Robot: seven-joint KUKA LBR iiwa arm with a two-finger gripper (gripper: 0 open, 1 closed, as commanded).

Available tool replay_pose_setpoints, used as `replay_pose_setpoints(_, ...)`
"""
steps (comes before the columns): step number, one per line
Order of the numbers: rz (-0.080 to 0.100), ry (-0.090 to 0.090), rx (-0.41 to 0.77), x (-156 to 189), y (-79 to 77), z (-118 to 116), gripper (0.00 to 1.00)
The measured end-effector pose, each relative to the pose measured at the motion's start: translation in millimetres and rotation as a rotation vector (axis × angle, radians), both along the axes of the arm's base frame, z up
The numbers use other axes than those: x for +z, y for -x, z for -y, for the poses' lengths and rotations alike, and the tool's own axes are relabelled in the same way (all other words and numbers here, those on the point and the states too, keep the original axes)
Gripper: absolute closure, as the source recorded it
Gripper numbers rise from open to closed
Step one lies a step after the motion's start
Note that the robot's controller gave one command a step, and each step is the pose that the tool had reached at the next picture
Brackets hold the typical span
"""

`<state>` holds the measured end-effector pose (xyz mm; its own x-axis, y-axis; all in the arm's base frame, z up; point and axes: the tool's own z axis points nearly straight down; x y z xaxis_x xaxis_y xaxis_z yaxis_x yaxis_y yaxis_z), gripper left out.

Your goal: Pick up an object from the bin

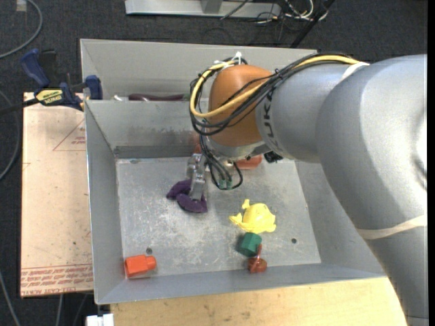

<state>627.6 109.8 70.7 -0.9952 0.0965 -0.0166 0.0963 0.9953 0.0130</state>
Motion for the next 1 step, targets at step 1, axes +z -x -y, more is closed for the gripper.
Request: replay_pose_setpoints(1,0.012,0.000,0.078,189.5,-8.1,5.9,1.00)
